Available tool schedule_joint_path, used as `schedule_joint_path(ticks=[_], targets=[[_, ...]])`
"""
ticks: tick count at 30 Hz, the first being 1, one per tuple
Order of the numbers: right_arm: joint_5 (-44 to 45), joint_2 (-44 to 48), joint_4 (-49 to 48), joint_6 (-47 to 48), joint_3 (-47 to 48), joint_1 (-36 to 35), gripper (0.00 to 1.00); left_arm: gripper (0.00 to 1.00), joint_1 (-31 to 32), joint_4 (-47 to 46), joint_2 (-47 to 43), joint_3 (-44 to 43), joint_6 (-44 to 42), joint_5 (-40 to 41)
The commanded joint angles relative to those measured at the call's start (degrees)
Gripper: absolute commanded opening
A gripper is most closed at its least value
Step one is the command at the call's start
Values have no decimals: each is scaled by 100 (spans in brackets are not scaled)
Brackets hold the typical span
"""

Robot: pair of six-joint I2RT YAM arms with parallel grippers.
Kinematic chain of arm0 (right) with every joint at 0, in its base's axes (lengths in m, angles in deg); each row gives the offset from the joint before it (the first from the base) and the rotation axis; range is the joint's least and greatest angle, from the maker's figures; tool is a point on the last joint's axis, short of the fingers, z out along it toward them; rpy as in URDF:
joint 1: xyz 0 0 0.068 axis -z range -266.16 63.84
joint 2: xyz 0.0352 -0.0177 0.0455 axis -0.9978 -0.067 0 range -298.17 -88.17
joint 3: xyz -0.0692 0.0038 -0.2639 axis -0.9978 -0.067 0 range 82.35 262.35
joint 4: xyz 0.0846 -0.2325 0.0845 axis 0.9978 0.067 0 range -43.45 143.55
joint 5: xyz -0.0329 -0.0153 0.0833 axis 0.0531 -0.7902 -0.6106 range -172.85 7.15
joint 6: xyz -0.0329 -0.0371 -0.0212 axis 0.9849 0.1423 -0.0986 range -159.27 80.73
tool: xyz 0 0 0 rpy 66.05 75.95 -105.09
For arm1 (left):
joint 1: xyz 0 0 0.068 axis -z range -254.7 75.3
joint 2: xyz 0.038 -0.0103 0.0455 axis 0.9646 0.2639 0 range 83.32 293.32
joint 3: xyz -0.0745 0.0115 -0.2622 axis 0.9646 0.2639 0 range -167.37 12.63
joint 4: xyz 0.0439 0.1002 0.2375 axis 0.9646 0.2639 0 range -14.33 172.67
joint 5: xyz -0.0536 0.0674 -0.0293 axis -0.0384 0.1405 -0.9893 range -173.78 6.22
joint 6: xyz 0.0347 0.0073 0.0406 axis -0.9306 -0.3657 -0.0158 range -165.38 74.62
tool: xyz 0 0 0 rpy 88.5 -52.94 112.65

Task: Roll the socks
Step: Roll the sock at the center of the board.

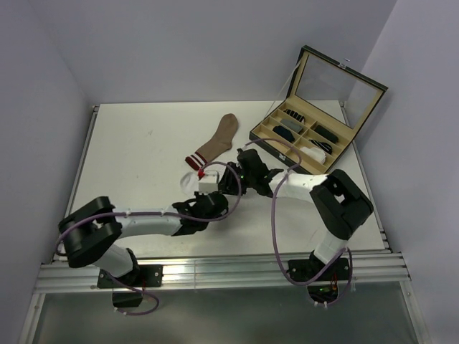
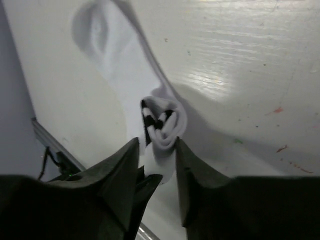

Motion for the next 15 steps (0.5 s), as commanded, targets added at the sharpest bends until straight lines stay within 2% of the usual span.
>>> schedule_joint_path(ticks=[1,5,10,15], targets=[[10,474,-811,-102,-207,60,48,0,-495,-1093,-730,625,257,-1450],[-51,615,-1233,-154,-488,104,57,0,-1320,-1717,-1223,1302,592,-2523],[-297,457,-1620,-225,-603,104,63,0,-1946,-2481,-1101,1760,1127,-3787],[-447,220,-2016,-383,-726,104,65,0,-2447,-3150,-864,2077,1436,-4361]])
